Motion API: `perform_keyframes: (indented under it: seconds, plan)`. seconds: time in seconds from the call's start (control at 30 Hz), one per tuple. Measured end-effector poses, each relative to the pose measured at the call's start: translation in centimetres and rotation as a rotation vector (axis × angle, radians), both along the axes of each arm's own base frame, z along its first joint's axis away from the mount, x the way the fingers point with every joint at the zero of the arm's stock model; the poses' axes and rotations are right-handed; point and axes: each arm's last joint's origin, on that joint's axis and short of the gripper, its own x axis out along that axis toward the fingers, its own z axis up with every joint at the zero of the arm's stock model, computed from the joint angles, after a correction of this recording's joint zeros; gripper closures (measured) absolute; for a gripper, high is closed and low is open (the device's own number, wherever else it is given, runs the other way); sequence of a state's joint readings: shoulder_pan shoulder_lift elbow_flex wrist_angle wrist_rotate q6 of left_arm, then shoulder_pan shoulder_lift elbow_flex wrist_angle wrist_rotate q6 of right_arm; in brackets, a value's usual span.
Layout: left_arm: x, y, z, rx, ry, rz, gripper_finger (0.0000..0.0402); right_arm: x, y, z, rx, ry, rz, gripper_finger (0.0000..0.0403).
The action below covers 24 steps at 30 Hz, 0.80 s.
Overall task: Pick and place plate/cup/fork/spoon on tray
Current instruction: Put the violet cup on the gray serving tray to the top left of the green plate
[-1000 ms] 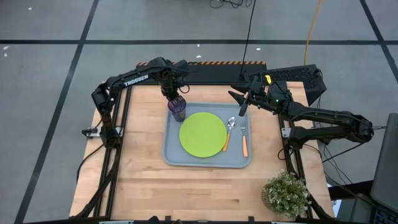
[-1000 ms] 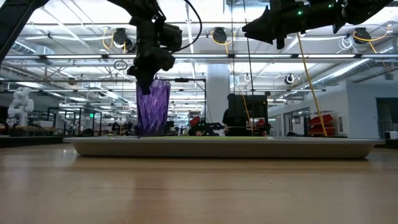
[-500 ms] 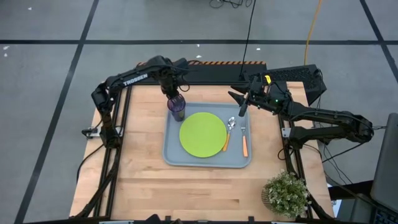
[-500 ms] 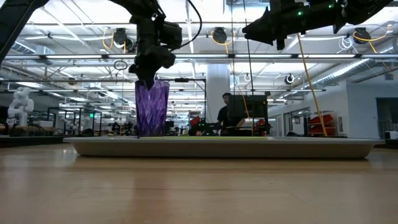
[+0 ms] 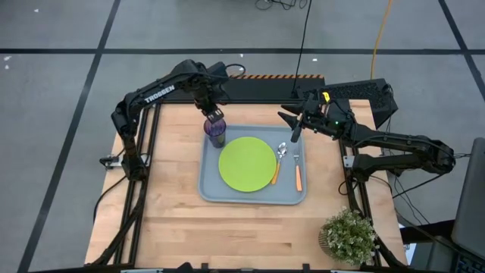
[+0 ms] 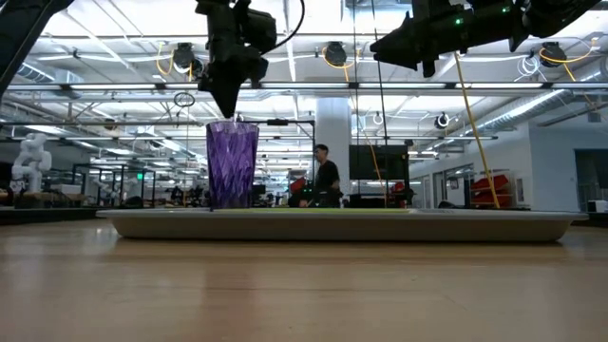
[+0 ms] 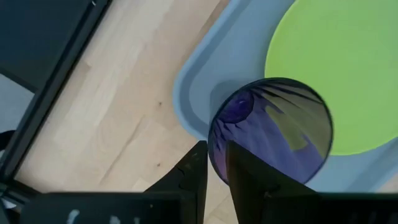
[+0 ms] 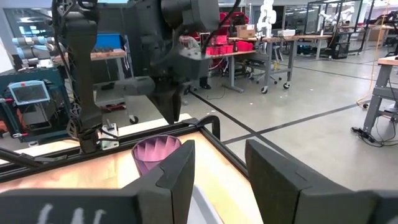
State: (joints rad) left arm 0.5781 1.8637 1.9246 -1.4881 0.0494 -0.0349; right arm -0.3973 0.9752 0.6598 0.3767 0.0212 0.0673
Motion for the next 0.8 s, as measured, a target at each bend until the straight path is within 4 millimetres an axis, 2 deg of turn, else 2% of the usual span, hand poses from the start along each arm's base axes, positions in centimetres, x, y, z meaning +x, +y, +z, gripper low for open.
perform_keyframes:
  seconds: [0.2,0.33,0.53,0.67,0.8]
  plan:
    - [0.0,-1.0,2.3,0.051,-0.039,-0.095,0.033,0.0,0.0,-0.1,0.011,0.009,0.0,0.0268]
    - [-0.5,-2.2,4.3,0.143,-0.157,-0.174,0.033,0.0,0.0,-0.7,0.062,0.047,-0.003,0.0268]
    - [-3.0,-4.3,7.2,0.3,-0.392,-0.211,0.033,-0.2,0.0,-1.5,0.054,0.144,-0.035,0.0268]
    - [-5.5,-5.7,7.0,0.361,-0.507,-0.184,0.033,-0.2,-0.1,-1.7,0.062,0.168,-0.061,0.0268]
    - [-7.1,-6.9,4.2,0.396,-0.594,-0.163,0.033,-0.5,-0.1,-2.3,0.099,0.221,-0.148,0.0268]
